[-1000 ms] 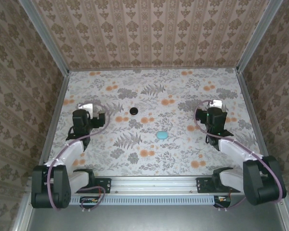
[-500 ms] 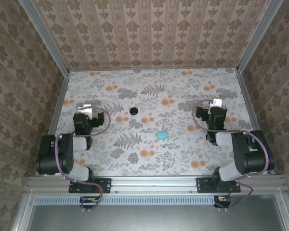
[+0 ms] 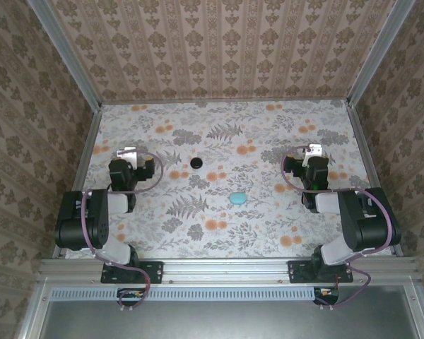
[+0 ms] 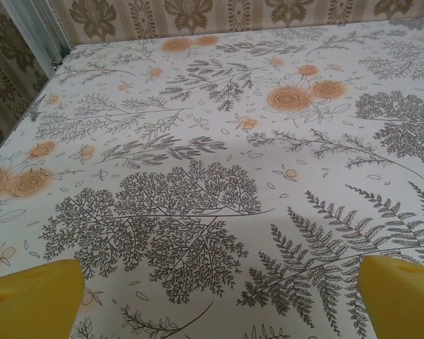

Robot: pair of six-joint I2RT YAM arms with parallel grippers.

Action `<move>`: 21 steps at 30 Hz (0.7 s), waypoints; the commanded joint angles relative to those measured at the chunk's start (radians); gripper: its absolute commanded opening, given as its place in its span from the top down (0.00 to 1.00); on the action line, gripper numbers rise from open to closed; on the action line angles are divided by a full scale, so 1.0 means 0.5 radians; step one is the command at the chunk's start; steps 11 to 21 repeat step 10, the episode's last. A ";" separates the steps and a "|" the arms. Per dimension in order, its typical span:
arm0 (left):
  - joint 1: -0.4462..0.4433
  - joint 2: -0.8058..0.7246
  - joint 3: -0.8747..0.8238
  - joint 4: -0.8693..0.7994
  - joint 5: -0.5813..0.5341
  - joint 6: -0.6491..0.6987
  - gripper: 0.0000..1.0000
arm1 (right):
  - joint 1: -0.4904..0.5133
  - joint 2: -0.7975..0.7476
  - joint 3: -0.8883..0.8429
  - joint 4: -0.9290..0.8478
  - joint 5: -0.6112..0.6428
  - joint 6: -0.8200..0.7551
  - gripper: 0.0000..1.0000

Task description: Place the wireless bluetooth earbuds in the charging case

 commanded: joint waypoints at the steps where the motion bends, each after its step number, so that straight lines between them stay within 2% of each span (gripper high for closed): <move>1: -0.012 0.000 0.021 -0.010 -0.020 0.041 0.00 | -0.002 0.016 0.003 0.076 -0.041 -0.023 0.00; 21: -0.012 0.000 0.020 -0.010 -0.019 0.041 0.00 | -0.002 0.024 0.012 0.058 -0.093 -0.043 0.00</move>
